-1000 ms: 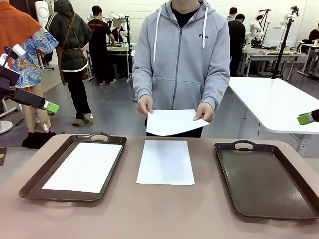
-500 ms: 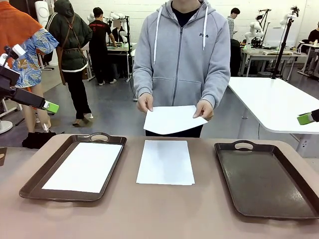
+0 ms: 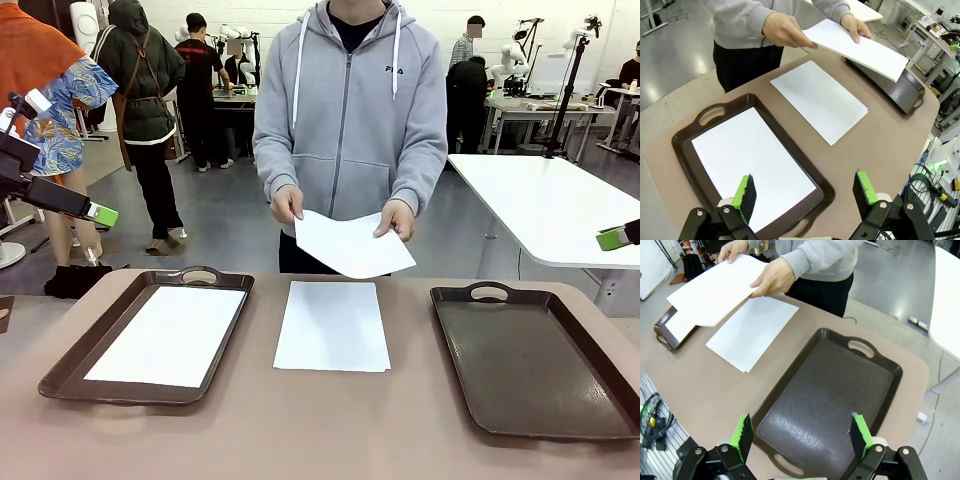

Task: Sort the A4 documents.
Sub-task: Receive the A4 Paper.

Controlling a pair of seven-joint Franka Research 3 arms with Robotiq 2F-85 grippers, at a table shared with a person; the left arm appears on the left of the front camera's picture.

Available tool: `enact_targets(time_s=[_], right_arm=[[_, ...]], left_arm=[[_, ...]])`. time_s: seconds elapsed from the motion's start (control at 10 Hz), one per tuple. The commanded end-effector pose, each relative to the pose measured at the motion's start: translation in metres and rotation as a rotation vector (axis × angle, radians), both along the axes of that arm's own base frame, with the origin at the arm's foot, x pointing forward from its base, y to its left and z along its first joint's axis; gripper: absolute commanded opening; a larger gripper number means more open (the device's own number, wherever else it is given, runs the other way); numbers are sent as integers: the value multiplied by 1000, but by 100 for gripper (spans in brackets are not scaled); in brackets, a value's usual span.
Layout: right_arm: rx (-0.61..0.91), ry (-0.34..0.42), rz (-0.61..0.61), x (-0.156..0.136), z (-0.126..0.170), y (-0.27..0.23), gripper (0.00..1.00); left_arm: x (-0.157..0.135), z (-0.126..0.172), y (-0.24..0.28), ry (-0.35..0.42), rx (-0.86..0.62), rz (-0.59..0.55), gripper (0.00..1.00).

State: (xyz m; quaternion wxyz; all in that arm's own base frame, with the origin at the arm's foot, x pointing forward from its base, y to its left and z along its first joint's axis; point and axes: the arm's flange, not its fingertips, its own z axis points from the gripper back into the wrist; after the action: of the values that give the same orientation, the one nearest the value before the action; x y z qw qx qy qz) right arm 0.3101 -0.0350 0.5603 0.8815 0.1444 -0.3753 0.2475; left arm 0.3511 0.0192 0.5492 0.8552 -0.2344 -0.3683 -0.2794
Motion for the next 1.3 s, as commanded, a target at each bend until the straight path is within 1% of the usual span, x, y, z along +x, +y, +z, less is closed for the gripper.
enact_targets(time_s=[0.0,1.2], right_arm=[[10,2,10,1,-2,1,100],[10,2,10,1,-2,1,100]], left_arm=[[1,-1,0,1,-5,-8,100],[1,-1,0,1,-5,-8,100]])
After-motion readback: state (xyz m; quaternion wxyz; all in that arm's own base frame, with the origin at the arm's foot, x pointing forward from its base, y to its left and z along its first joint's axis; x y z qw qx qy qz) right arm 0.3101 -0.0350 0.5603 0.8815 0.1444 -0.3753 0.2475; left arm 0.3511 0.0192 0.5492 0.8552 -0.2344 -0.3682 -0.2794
